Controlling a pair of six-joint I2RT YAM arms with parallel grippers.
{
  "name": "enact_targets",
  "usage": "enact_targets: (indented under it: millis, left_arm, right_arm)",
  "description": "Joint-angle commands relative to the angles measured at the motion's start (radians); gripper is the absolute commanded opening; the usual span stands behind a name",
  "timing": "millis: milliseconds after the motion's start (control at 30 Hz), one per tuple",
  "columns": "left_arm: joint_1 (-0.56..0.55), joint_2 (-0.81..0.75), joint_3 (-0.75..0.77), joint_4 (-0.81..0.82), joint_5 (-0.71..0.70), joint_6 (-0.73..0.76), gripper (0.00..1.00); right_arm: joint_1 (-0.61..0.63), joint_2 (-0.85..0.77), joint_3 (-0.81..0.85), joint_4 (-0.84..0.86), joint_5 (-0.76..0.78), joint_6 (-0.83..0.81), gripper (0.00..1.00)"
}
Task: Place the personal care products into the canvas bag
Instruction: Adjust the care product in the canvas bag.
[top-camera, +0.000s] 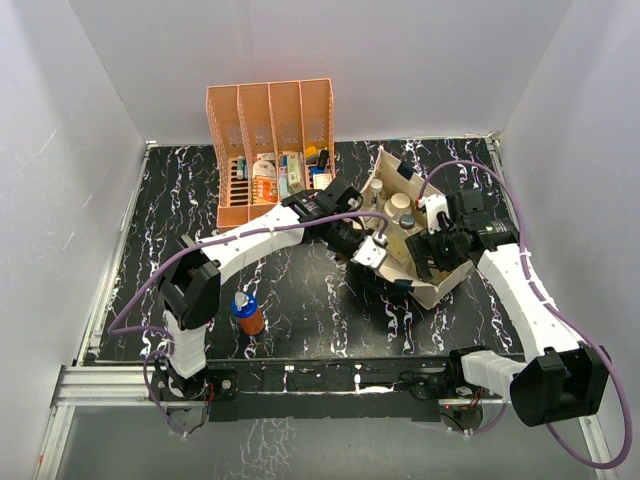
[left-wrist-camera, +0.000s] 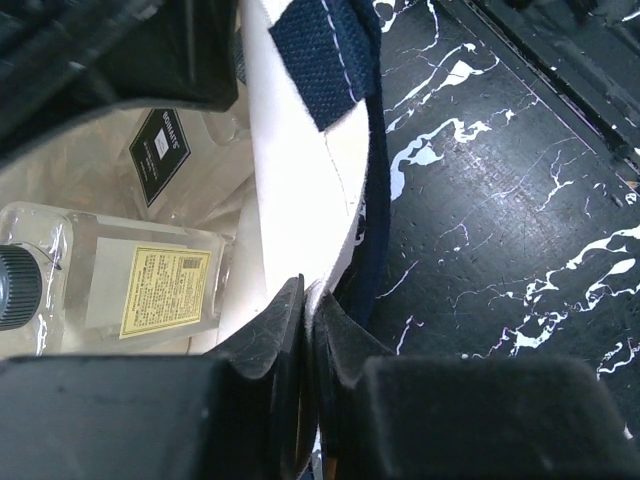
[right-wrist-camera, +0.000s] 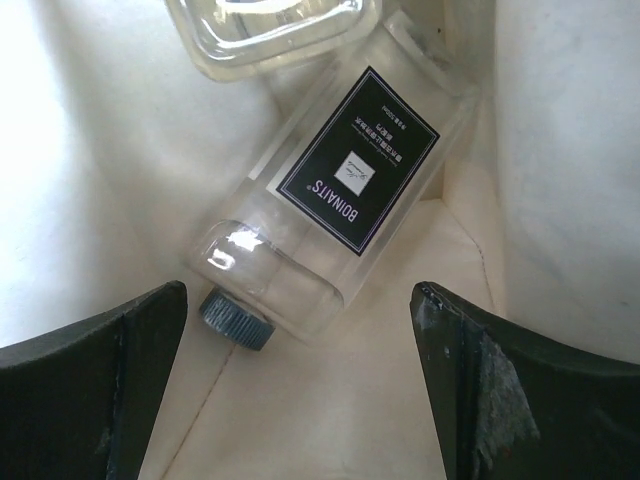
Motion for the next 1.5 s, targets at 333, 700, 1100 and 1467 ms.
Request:
enact_targets:
  millis: [333, 700, 1100, 1467]
  left_arm:
    - [-0.007, 0.004, 0.000, 0.043, 0.004, -0.023, 0.06]
    - [-0.020, 0.007, 0.000, 0.077, -0.002, -0.081, 0.06]
    - [-0.037, 0.007, -0.011, 0.098, -0.012, -0.109, 0.06]
    - [-0.056, 0.019, -0.010, 0.122, 0.004, -0.132, 0.06]
  right_arm:
    - [-0.004, 0.016, -0.103, 0.127, 0.091, 0.077, 0.98]
    - [-0.004, 0.095, -0.086, 0.140, 0.186, 0.029, 0.98]
    - [-0.083, 0.109, -0.143, 0.207, 0.263, -0.063, 0.99]
    - [-0.175, 0.171, -0.153, 0.227, 0.179, -0.105, 1.00]
